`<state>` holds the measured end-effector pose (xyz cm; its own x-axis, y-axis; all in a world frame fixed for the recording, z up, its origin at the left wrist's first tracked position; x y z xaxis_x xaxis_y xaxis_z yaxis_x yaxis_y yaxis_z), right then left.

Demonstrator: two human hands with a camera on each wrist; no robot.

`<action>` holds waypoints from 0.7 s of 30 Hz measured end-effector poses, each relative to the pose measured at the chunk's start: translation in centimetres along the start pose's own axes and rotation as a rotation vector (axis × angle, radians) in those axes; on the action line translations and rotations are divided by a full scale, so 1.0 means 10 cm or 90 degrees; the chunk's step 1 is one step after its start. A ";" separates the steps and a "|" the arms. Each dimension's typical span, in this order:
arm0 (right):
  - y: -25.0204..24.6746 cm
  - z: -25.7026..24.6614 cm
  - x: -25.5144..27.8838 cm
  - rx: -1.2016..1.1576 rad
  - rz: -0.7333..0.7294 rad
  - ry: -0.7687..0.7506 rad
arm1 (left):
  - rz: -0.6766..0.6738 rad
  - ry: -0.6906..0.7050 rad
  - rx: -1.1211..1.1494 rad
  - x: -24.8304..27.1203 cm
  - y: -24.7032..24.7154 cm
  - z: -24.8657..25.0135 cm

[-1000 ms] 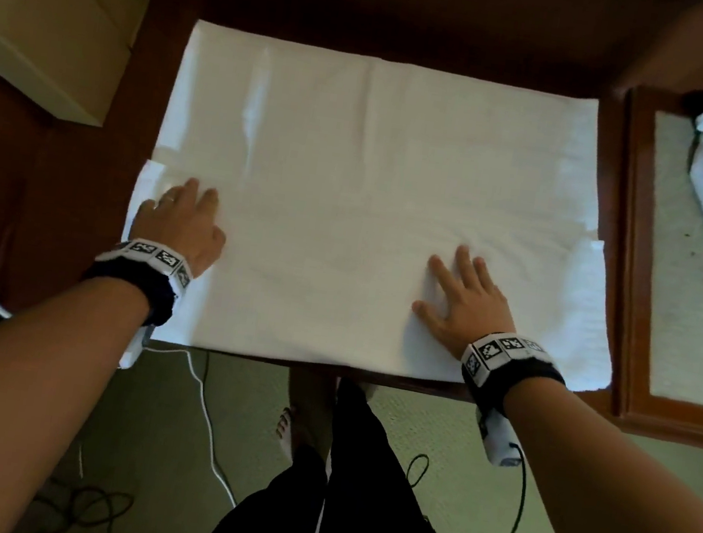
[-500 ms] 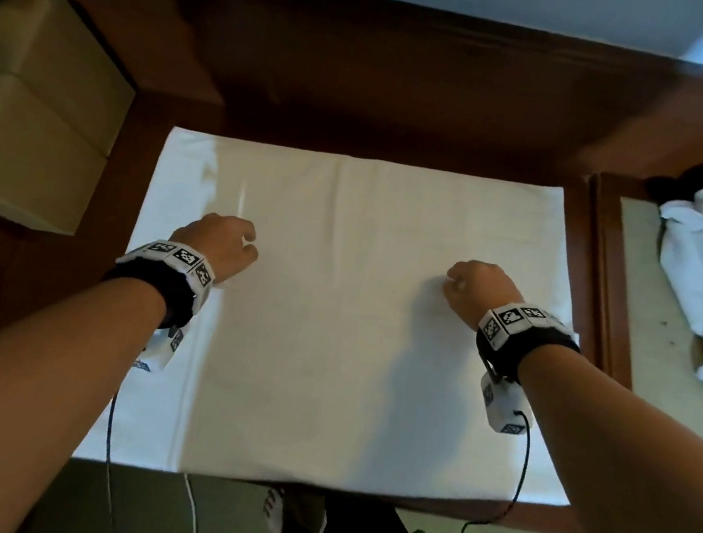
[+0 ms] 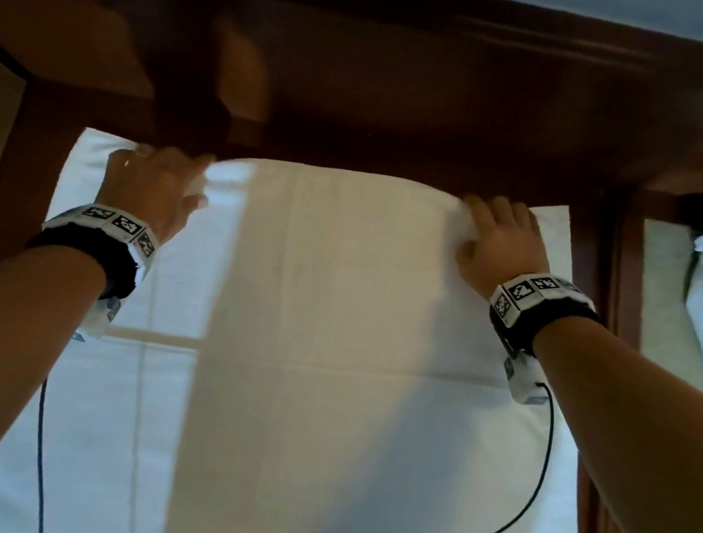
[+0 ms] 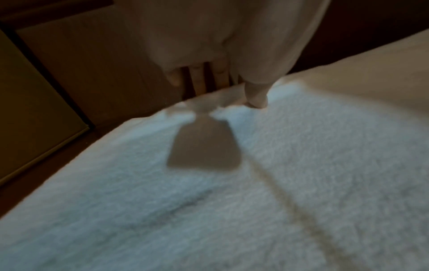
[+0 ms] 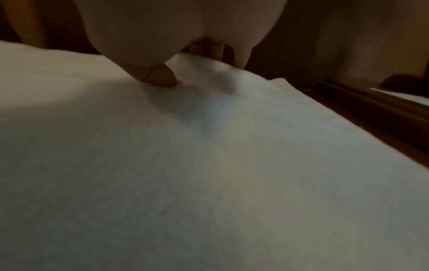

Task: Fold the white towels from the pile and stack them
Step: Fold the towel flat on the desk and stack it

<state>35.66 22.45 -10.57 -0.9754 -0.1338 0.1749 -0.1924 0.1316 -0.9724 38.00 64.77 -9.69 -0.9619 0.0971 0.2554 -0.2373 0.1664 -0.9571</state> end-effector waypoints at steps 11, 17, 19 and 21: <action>-0.76 -0.04 0.13 -0.140 0.083 0.029 | 0.093 -0.016 0.161 0.29 -0.75 -0.11; -0.97 -0.31 0.92 -0.045 0.128 -0.010 | 0.220 0.039 0.048 1.15 -0.96 -0.20; -0.93 -0.40 1.27 -0.018 0.131 0.001 | 0.246 0.039 0.020 1.54 -0.87 -0.21; -0.85 -0.46 1.64 0.006 0.154 0.010 | 0.264 0.050 -0.007 1.96 -0.71 -0.23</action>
<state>20.79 23.60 1.30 -0.9946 -0.0842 -0.0612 0.0482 0.1481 -0.9878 21.14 67.78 2.39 -0.9624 0.2325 -0.1403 0.1690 0.1085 -0.9796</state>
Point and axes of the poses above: each hand's wrist, its own x-axis away from the middle knuckle, its own y-axis out of the palm, z = x × y, the point moved 1 cm from there along -x, towards the middle knuckle, and after that the axes turned 3 degrees about -x, right-handed, at the moved point
